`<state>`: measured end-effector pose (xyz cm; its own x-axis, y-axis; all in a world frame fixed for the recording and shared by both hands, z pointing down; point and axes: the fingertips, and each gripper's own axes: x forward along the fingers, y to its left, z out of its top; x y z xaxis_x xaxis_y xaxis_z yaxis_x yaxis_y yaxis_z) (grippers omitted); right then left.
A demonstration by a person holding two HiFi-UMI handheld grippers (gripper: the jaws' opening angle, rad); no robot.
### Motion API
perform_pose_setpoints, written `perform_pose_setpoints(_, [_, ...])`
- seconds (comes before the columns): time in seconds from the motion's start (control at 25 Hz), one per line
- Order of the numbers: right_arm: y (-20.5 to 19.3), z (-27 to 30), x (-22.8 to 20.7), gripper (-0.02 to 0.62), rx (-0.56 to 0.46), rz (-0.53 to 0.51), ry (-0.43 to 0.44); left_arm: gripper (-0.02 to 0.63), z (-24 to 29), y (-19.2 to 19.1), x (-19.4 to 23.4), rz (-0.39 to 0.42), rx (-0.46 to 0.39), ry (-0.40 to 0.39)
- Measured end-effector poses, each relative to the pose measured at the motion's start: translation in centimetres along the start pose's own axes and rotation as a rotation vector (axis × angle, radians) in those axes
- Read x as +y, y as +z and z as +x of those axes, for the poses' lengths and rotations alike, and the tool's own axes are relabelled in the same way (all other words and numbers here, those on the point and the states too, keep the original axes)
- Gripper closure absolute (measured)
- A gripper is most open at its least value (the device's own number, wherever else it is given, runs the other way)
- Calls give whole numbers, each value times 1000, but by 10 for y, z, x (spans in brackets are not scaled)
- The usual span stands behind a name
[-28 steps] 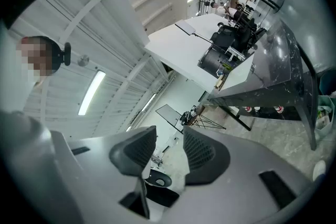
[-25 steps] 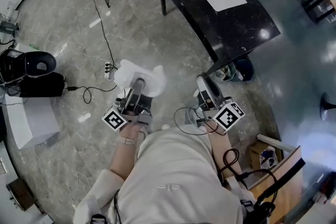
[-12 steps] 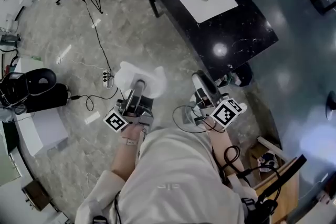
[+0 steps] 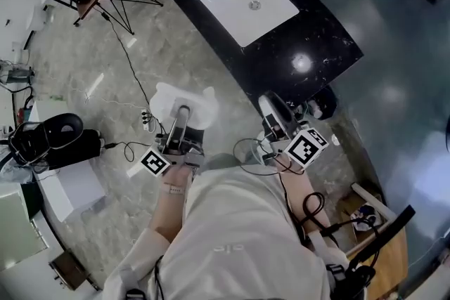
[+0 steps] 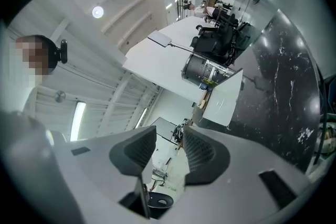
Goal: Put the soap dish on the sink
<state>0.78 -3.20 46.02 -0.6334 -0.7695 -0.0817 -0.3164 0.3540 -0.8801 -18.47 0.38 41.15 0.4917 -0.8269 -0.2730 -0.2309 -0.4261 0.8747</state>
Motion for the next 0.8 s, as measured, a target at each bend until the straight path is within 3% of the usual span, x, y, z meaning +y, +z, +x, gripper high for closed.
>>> perform_pose_setpoints(0.32, [32, -2, -17, 421, -45, -1, -23, 463, 35, -10, 12, 10, 43, 11])
perform_pose_setpoints(0.6, [45, 10, -36, 420, -77, -2, -59, 463, 65, -15, 34, 44, 141, 41])
perform_pose_setpoints(0.8, [61, 25, -51, 422, -110, -9, -90, 463, 99, -8, 50, 139, 227, 35])
